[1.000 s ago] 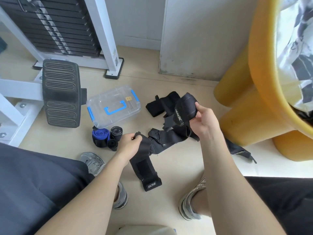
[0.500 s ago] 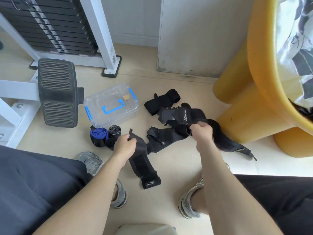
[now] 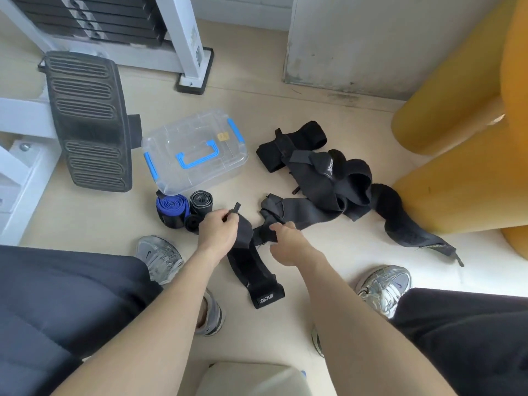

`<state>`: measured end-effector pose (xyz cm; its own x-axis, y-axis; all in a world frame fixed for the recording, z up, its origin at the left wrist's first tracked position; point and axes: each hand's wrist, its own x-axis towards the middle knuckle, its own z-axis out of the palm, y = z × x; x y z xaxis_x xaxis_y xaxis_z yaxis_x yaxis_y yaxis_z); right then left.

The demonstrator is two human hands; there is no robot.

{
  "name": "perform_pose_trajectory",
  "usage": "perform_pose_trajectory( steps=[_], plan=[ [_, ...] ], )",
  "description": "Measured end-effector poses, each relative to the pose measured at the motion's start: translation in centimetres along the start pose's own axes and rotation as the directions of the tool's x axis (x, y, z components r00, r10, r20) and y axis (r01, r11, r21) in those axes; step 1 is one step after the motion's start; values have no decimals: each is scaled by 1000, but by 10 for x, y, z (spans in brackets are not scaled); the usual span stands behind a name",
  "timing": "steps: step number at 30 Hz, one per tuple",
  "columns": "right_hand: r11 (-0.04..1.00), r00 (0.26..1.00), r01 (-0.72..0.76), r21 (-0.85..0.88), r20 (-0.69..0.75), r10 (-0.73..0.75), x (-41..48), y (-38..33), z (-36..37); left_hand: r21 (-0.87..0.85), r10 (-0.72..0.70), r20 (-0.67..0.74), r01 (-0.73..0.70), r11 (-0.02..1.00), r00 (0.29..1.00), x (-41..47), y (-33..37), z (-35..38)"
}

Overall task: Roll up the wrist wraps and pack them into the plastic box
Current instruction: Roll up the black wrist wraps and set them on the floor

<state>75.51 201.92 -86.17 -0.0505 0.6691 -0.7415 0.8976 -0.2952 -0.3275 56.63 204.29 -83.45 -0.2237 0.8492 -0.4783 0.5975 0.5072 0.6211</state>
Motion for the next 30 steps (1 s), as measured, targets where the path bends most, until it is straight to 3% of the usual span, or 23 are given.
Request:
perform_pose_trajectory(
  steps=[8,12,14,17,20,21,23,25,27,30],
  plan=[
    [982,982,-185,-33,-40,183,19,10,17,30,10,38,-12,999,999,13,-13,10],
    [980,975,-196,28,-97,198,27,16,14,36,9,77,-11,999,997,13,-13,12],
    [976,969,-201,85,-125,211,30,15,15,41,8,107,-12,999,994,11,-10,11],
    [919,919,-248,308,-226,324,35,19,16,45,13,138,-20,999,990,6,-7,9],
    [756,821,-269,596,-268,504,36,30,13,49,27,142,-35,998,989,1,-7,8],
    [638,779,-261,724,-232,582,36,34,10,51,30,141,-38,998,990,-1,-8,7],
    [292,722,-220,931,-46,690,35,39,3,58,33,142,-42,997,989,-3,-8,7],
    [50,746,-210,976,127,654,37,41,0,64,37,156,-48,997,987,-5,-9,8],
    [15,784,-218,976,166,598,39,40,0,65,45,168,-57,996,985,-4,-10,8],
    [62,823,-228,972,158,546,41,38,-2,73,37,171,-50,996,985,-1,-10,7]
  ],
)
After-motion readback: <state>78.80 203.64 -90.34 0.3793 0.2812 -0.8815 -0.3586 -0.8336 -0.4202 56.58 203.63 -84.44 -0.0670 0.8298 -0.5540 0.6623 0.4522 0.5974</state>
